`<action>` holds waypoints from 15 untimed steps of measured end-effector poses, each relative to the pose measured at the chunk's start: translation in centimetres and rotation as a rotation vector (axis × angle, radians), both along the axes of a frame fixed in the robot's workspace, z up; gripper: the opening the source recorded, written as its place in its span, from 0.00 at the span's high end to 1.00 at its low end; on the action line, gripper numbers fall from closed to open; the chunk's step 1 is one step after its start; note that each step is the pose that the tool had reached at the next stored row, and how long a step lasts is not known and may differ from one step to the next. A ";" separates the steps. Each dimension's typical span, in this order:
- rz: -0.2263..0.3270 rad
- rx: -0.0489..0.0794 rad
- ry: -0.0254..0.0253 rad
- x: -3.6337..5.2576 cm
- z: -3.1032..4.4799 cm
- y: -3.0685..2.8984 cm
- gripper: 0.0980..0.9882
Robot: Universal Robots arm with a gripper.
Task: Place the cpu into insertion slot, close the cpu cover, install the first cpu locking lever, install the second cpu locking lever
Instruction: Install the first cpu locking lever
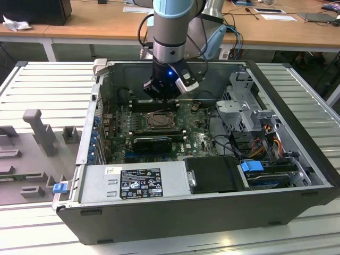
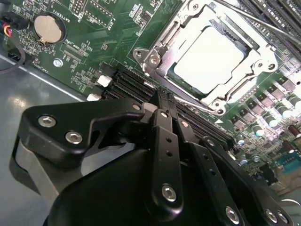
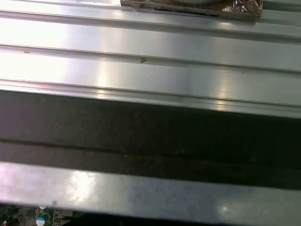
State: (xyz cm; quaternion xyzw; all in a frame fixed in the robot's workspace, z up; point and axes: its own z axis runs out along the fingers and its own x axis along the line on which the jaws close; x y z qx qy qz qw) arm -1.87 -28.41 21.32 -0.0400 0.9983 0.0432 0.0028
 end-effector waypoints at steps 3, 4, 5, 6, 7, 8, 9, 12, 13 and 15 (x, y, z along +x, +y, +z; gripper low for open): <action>-0.018 0.000 -0.0157 0.01 -0.25 0.01 0.99; -0.018 0.000 -0.0181 0.01 -0.33 0.01 0.99; -0.017 0.000 -0.0204 0.01 -0.44 0.01 0.99; -0.016 0.000 -0.0207 -0.05 -0.48 -0.01 0.99; -0.013 0.000 -0.0208 -0.17 -0.49 0.00 0.99; -0.012 0.000 -0.0208 -0.23 -0.49 -0.01 0.99; -0.012 0.000 -0.0208 -0.23 -0.50 -0.01 0.99; -0.012 0.000 -0.0207 -0.23 -0.65 -0.01 0.99; -0.012 0.000 -0.0207 -0.24 -0.69 -0.01 0.99; -0.012 -0.001 -0.0207 -0.24 -0.74 -0.01 0.99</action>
